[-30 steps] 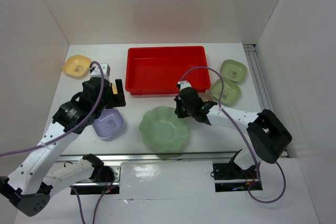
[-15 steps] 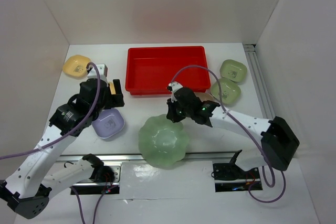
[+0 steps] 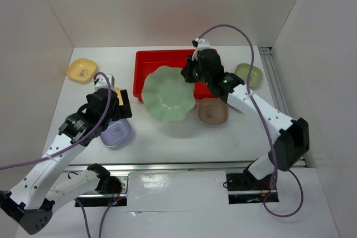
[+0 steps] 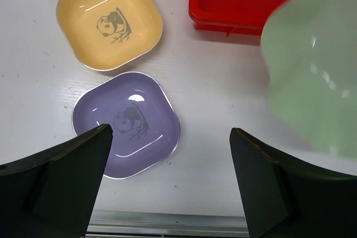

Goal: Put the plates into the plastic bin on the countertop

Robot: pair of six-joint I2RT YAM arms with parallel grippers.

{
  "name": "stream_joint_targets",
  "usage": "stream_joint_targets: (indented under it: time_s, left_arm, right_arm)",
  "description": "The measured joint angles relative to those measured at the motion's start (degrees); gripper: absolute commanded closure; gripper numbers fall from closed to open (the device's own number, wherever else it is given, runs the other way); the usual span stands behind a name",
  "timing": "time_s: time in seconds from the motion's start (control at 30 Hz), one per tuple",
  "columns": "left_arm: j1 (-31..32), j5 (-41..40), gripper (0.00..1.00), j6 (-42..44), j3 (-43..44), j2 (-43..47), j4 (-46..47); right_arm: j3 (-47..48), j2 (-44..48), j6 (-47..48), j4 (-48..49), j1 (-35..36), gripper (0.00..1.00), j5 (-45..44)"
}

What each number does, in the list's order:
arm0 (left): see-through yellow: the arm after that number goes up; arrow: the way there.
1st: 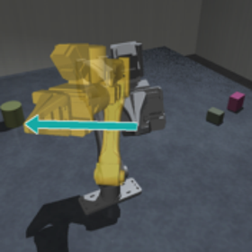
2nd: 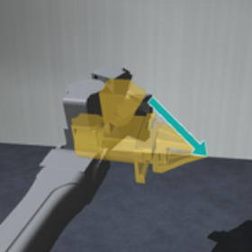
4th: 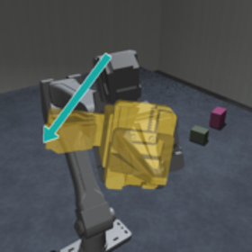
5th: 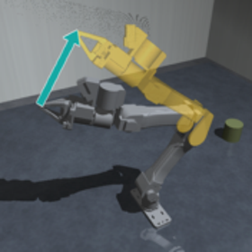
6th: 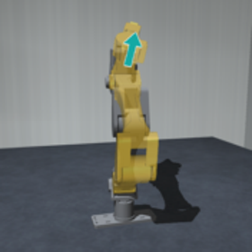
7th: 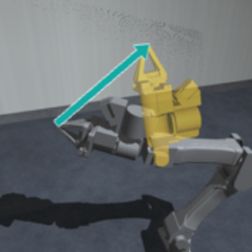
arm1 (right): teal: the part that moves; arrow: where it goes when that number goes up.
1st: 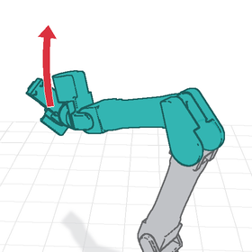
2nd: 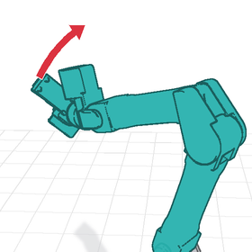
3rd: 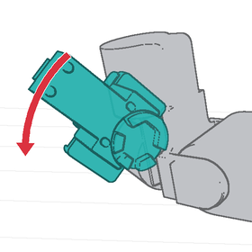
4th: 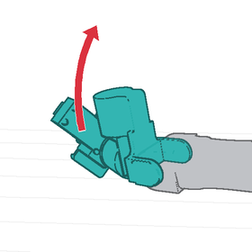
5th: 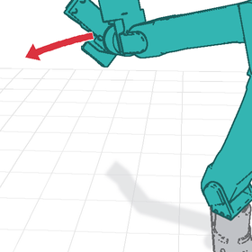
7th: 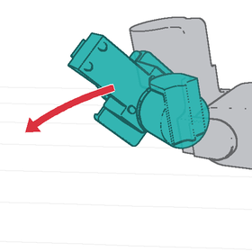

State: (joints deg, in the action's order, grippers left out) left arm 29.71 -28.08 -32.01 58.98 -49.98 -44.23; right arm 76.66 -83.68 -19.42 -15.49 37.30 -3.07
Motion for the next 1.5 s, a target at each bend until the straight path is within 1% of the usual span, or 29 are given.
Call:
stream_joint_targets:
  time_s: [0.07, 0.2, 0.33, 0.4, 0.5, 0.63, 0.77, 0.83, 0.9, 0.93, 1.0, 1.03, 1.07, 1.1, 1.17, 1.37, 1.5]
  left_arm:
    - [-0.17, 0.22, 0.00, -0.07, -0.94, 0.44, 0.22]
    - [-0.44, 1.62, 0.00, 0.11, -1.77, 0.90, 1.31]
    - [-1.22, 4.20, 0.00, 0.48, -1.79, 0.68, 2.62]
    - [-1.46, 5.42, 0.00, 0.59, -1.79, 0.35, 2.91]
    - [-1.57, 6.91, 0.00, 0.79, -2.16, 0.11, 3.45]
    - [-1.57, 8.09, 0.00, 0.87, -2.25, 0.09, 4.02]
    - [-1.57, 8.92, 0.00, 1.81, -2.25, 0.09, 4.37]
    - [-1.57, 9.14, 0.00, 1.90, -2.25, 0.09, 4.50]
    - [-1.57, 9.22, 0.00, 1.92, -2.27, 0.09, 4.50]
    - [-1.57, 9.29, 0.00, 1.95, -2.36, 0.09, 4.63]
    - [-1.57, 9.35, 0.00, 1.97, -2.58, 0.09, 4.85]
    - [-1.57, 9.38, 0.00, 1.97, -2.71, 0.09, 4.90]
    - [-1.57, 9.46, 0.00, 1.99, -2.78, 0.09, 4.87]
    - [-1.57, 9.60, 0.00, 1.99, -2.82, 0.09, 4.87]
    - [-1.57, 9.79, 0.00, 1.99, -2.86, 0.09, 4.90]
    - [-1.57, 10.95, 0.00, 2.10, -2.86, 0.09, 4.94]
    - [-1.57, 14.95, 0.00, 2.16, -2.86, 0.00, 5.97]
  right_arm:
    - [4.57, -5.18, -0.79, 0.96, -3.74, 1.00, -1.60]
    - [12.81, -17.14, -3.96, 5.46, -11.43, 1.00, -1.38]
    - [21.24, -29.99, -8.04, 8.66, -18.60, 1.00, 3.39]
    - [24.39, -35.56, -9.77, 10.73, -21.00, 1.00, 5.79]
    - [29.03, -42.86, -11.58, 10.75, -23.69, 1.00, 8.46]
    - [31.15, -47.98, -13.81, 10.80, -24.46, 1.00, 11.80]
    - [31.17, -48.68, -15.26, 10.97, -24.24, 1.00, 15.08]
    - [31.34, -48.68, -15.45, 11.28, -24.09, 0.92, 15.96]
    - [31.34, -48.68, -15.52, 11.19, -23.89, 0.80, 15.98]
    - [31.34, -48.68, -15.69, 11.17, -23.78, 0.57, 15.98]
    - [31.34, -48.68, -15.74, 11.23, -23.65, 0.55, 15.93]
    - [31.34, -48.68, -15.52, 11.23, -23.56, 0.51, 16.00]
    - [31.32, -48.68, -15.65, 11.21, -23.56, 0.35, 16.04]
    - [31.15, -48.61, -15.91, 11.26, -23.56, 0.25, 16.00]
    - [29.99, -47.91, -15.96, 11.21, -23.56, 0.00, 15.96]
    - [26.69, -43.17, -14.01, 10.29, -23.28, 0.00, 15.39]
    - [24.48, -34.77, -10.34, 9.46, -21.90, 0.00, 11.85]
